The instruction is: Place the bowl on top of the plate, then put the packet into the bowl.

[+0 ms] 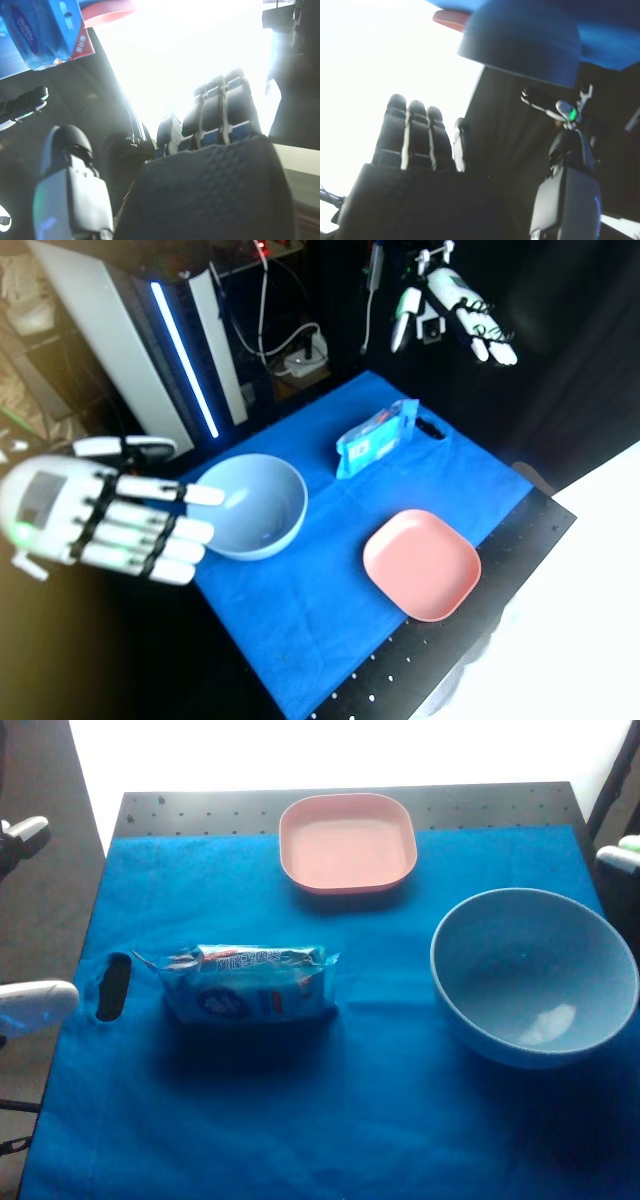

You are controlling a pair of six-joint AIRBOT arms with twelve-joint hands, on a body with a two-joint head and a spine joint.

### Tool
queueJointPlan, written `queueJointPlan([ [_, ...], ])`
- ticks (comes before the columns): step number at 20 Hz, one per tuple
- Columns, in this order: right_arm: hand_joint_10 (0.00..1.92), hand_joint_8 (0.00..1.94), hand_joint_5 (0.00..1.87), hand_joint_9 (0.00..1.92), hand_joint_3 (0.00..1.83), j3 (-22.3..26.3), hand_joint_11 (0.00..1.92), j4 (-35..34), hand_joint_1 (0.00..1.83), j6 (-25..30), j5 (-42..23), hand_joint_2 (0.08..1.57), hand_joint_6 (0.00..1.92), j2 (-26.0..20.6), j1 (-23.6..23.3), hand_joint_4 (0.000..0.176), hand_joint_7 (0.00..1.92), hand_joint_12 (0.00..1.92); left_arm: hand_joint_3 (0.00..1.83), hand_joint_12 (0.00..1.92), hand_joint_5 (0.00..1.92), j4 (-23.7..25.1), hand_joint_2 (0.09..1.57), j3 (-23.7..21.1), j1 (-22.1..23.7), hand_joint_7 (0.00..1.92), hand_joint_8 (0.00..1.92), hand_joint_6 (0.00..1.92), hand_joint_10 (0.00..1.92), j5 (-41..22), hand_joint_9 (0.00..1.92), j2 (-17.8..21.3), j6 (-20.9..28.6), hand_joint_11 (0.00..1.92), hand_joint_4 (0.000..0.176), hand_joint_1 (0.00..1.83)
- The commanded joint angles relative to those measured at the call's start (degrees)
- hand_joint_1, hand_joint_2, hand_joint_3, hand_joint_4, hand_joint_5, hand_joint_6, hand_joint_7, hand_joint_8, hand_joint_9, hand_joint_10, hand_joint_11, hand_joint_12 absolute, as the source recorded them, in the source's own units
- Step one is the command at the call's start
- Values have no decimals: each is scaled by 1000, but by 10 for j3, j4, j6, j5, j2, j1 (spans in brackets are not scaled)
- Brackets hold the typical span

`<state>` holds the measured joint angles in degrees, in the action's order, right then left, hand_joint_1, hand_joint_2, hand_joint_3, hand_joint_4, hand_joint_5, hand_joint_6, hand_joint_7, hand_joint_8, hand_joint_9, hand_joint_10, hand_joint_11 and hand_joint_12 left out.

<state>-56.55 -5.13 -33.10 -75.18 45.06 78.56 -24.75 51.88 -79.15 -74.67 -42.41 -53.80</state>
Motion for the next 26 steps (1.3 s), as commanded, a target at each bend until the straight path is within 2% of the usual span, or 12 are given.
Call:
queueJointPlan([
  [1, 0, 5, 18, 2, 6, 0, 18, -3, 602, 3, -54, 799, 6, -3, -14, 56, 16, 23, 0, 0, 0, -5, 891, 0, 3, 0, 0, 0, 0, -66, 0, -1, 2, 0, 176, 487],
  [3, 2, 8, 45, 6, 2, 0, 1, 26, 655, 2, -19, 796, 9, -1, -35, 108, 46, 3, 0, 0, 0, -5, 887, 0, 3, 0, 0, 0, 0, -66, 0, -1, 2, 0, 176, 491],
  [5, 4, 7, 107, 19, 3, -1, 21, 61, 700, 2, 18, 805, 20, 2, -58, 98, 59, 13, 0, 0, 0, -5, 884, 0, 3, 0, 0, 0, 0, -66, 0, -2, 2, 0, 176, 516],
  [7, 5, 8, 137, 24, 0, -6, 2, 91, 796, 2, 58, 785, 25, 6, -72, 122, 68, 1, 0, 0, 0, -5, 887, 1, 3, 0, 0, 0, 0, -65, 0, -3, 2, 0, 176, 502],
  [9, 9, 5, 191, 118, 0, -10, 90, 111, 737, 2, 94, 784, 6, 8, -83, 90, 164, 50, 0, 0, 0, -5, 894, 1, 3, 0, 0, 0, 0, -64, 0, -3, 3, 0, 176, 470],
  [12, 12, 2, 219, 147, 15, -23, 189, 138, 760, 2, 149, 839, 10, 16, -107, 117, 134, 102, 0, 0, 0, -5, 883, 0, 3, 0, 0, 0, 0, -64, 0, -5, 4, 0, 176, 516],
  [18, 9, 4, 261, 161, 16, -42, 170, 182, 702, 2, 214, 890, 11, 34, -152, 62, 140, 104, 0, 0, 0, -5, 869, 1, 3, 0, 0, 0, 0, -63, 0, -8, 5, 0, 176, 539],
  [19, 7, 2, 309, 186, 5, -45, 202, 189, 714, 2, 220, 896, 8, 37, -159, 33, 164, 129, 0, 0, 0, -5, 876, 1, 2, 0, 0, 0, 0, -63, 0, -8, 5, 0, 176, 511],
  [21, 19, 7, 435, 407, 1, -50, 355, 202, 717, 2, 233, 934, 3, 44, -172, 0, 407, 270, 0, 0, 0, -5, 871, 1, 2, 0, 0, 0, 0, -62, 0, -9, 6, 0, 176, 530],
  [23, 70, 37, 690, 734, 0, -51, 498, 216, 875, 2, 242, 1035, 4, 46, -187, 0, 732, 661, 0, 0, 0, -5, 876, 2, 2, 0, 0, 0, 0, -62, 0, -10, 8, 0, 176, 537],
  [24, 627, 222, 849, 781, 9, -52, 610, 220, 1025, 2, 243, 1128, 891, 47, -192, 0, 884, 1083, 2, 0, 0, -4, 884, 2, 2, 0, 0, 0, 0, -61, 0, -11, 9, 0, 176, 526],
  [26, 1717, 1356, 731, 547, 3, -52, 575, 224, 1000, 2, 243, 1241, 1350, 48, -198, 0, 553, 1850, 3, 0, 0, -4, 888, 2, 2, 0, 0, 0, 0, -60, 0, -13, 10, 0, 176, 516],
])
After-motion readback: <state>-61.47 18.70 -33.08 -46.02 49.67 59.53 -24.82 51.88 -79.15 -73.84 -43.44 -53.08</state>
